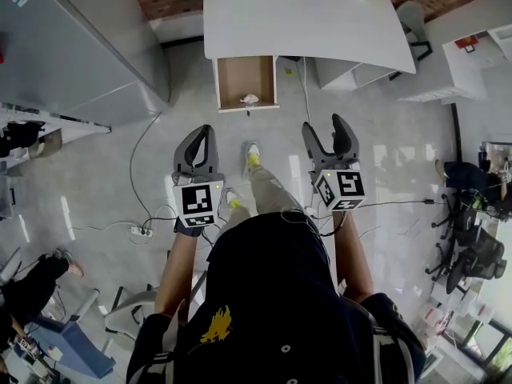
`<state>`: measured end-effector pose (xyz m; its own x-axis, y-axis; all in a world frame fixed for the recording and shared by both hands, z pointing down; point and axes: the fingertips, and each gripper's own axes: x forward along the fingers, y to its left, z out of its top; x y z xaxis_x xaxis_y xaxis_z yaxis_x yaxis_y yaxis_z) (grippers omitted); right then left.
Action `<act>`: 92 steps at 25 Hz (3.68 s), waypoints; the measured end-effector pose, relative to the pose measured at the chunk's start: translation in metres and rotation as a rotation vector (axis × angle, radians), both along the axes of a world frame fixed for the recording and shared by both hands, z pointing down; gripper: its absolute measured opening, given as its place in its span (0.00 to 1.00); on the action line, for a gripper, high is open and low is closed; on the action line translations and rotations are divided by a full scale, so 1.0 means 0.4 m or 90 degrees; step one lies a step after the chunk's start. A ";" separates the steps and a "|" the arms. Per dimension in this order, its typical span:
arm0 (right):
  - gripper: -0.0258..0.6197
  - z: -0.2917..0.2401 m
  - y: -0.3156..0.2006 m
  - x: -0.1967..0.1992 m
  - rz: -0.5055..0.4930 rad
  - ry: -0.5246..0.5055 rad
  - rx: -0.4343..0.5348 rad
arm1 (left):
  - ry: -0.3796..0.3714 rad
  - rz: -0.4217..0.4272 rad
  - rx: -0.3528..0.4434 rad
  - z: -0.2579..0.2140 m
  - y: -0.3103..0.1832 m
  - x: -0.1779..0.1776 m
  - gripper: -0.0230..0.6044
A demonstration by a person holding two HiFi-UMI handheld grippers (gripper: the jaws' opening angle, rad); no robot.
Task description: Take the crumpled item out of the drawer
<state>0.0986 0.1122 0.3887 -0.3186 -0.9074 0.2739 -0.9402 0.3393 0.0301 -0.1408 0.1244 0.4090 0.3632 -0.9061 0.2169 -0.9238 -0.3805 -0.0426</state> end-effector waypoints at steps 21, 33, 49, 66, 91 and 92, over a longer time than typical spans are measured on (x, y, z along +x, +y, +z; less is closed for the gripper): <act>0.52 0.469 -0.612 -0.091 -0.157 0.062 -0.208 | -0.038 -0.022 -0.081 0.083 -0.603 0.067 0.07; 0.51 1.103 -0.696 -0.163 -0.232 0.230 -0.483 | -0.036 0.032 -0.206 0.512 -0.750 -0.001 0.07; 0.33 1.652 -0.602 -0.195 -0.338 0.416 -0.677 | -0.040 0.013 -0.294 0.846 -0.777 -0.105 0.07; 0.20 1.199 -0.648 -0.187 -0.216 0.242 -0.615 | -0.060 0.105 -0.242 0.588 -0.832 0.054 0.07; 0.17 -0.184 -0.798 -0.006 -0.037 0.045 0.076 | -0.058 0.199 -0.042 0.043 -0.922 0.259 0.07; 0.17 -0.198 -0.795 0.005 -0.031 0.047 0.088 | -0.054 0.199 -0.034 0.027 -0.929 0.262 0.07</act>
